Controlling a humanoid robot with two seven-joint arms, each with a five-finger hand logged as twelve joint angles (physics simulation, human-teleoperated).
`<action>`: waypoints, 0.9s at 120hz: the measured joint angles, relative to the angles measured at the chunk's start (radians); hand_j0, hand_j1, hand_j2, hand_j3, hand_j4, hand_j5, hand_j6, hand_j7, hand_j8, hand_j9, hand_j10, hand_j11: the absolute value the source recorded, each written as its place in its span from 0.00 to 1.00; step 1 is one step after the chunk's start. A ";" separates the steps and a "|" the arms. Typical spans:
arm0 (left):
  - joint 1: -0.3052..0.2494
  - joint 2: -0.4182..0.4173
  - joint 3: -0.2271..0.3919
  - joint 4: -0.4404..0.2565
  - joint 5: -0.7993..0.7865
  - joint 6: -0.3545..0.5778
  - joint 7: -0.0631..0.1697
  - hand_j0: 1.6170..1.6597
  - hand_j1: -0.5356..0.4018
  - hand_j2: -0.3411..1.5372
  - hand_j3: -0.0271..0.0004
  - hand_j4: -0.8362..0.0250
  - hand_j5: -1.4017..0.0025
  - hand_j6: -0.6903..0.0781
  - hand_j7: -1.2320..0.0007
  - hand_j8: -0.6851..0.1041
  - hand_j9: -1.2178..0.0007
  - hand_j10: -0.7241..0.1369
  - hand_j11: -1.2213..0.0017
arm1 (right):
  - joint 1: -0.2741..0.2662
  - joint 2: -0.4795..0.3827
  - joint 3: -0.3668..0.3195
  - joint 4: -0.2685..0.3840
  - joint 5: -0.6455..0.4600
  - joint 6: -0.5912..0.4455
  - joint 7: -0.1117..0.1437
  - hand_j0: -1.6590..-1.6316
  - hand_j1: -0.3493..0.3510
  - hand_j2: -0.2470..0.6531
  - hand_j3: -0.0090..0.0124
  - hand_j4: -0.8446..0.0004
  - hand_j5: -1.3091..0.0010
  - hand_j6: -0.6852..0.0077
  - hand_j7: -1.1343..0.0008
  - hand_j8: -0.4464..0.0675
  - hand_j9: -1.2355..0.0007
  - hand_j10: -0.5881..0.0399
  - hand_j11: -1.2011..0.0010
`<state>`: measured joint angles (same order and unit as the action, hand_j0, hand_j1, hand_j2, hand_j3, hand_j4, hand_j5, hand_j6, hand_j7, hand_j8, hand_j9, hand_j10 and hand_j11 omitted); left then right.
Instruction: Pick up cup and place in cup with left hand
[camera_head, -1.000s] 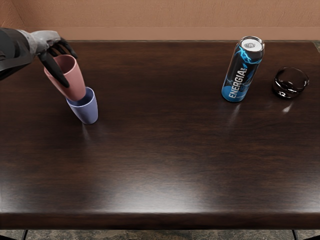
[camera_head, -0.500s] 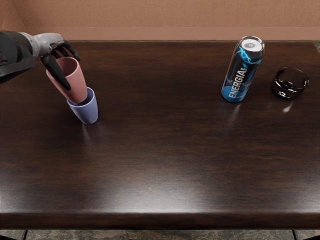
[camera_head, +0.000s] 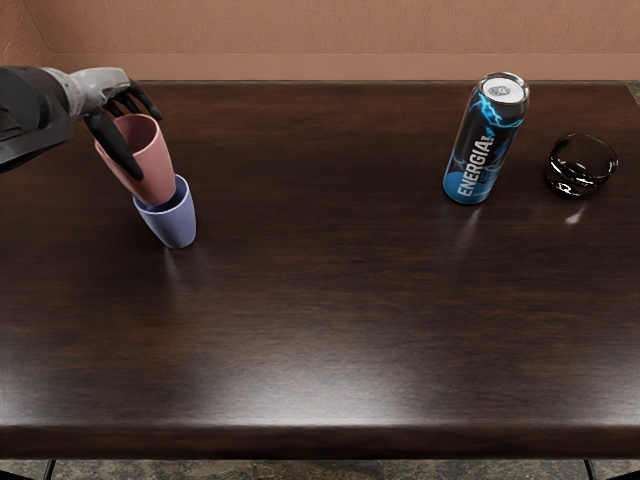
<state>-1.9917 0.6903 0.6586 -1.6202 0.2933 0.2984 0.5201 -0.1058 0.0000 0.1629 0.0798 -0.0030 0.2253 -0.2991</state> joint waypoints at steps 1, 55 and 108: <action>0.000 0.000 0.000 0.000 0.000 0.000 0.000 0.90 0.51 0.21 0.99 0.47 0.58 0.39 0.53 0.42 0.53 0.29 0.52 | 0.000 0.000 0.000 0.000 0.000 0.000 0.000 0.04 0.00 0.27 0.42 1.00 1.00 0.99 1.00 0.87 1.00 0.94 1.00; 0.001 0.002 -0.011 -0.001 0.003 -0.002 -0.003 0.95 0.73 0.20 0.99 0.75 0.82 0.65 0.80 0.64 0.80 0.61 0.80 | 0.000 0.000 0.000 0.000 0.000 0.000 0.000 0.04 0.00 0.27 0.42 1.00 1.00 0.99 1.00 0.87 1.00 0.94 1.00; 0.157 0.147 -0.423 0.012 -0.016 -0.387 -0.006 0.96 0.90 0.19 0.99 0.93 0.96 0.85 0.96 0.82 0.96 0.79 0.96 | 0.000 0.000 0.000 0.000 0.000 0.000 0.000 0.04 0.00 0.27 0.42 1.00 1.00 0.99 1.00 0.87 1.00 0.94 1.00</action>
<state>-1.8346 0.8373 0.2355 -1.6085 0.2774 -0.0883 0.5140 -0.1058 0.0000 0.1629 0.0798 -0.0030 0.2254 -0.2991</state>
